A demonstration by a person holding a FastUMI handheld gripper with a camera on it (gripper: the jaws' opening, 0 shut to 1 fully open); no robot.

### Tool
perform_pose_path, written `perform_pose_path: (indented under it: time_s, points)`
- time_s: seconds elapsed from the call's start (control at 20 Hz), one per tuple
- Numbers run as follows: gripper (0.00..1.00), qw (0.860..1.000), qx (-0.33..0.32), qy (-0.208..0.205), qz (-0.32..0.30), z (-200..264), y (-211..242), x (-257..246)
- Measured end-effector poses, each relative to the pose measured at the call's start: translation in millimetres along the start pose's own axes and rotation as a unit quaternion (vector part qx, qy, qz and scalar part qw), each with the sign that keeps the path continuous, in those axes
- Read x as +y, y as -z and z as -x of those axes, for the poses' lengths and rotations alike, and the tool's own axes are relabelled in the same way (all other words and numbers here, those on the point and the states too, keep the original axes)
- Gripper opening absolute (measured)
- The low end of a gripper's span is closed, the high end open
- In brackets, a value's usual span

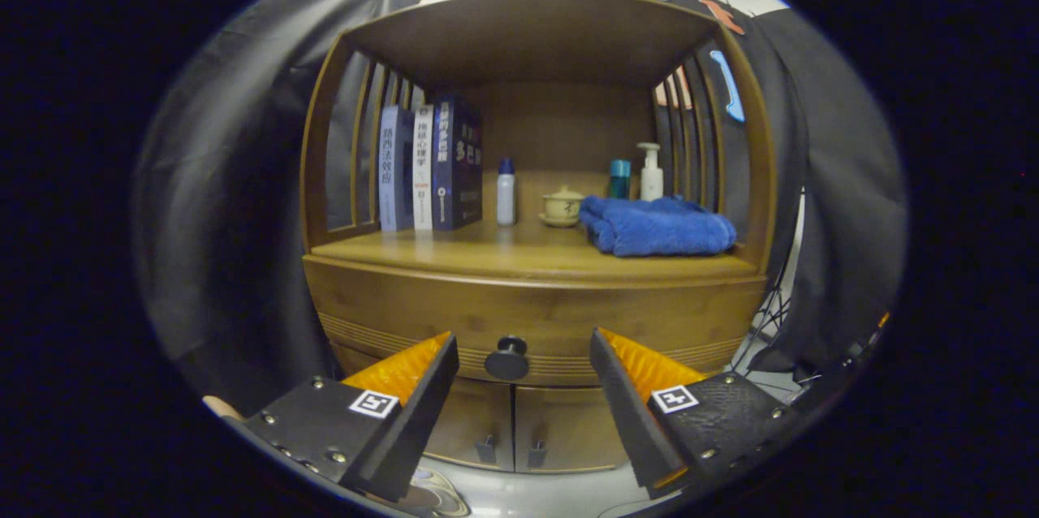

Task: Pull open the drawer, take out the items inside it, and place them on the countertop above the cabinet.

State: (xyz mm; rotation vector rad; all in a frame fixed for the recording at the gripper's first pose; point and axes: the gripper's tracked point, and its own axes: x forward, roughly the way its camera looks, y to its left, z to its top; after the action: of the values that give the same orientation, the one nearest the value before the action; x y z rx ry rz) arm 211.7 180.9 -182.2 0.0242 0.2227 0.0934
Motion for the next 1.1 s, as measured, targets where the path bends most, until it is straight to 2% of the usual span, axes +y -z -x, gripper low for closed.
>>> perform_pose_path:
  time_s: [0.05,0.4,0.45,0.6,0.75,0.95,1.1]
  points:
    - [0.98,1.0,0.004,-0.002,0.001,-5.9,4.5,4.2]
    - [0.68,0.999,0.031,0.021,0.016,-48.2,33.7,12.5]
    - [0.67,0.999,0.034,0.032,0.017,-59.5,37.1,10.3]
    - [0.44,0.998,0.049,0.044,0.0,-70.0,45.0,9.8]
    - [0.41,0.997,0.036,0.062,-0.022,-70.0,42.2,7.0]
    - [0.31,0.997,0.056,0.052,-0.026,-69.3,45.7,8.7]
    - [0.31,0.996,0.063,0.058,-0.03,-65.9,46.2,6.4]
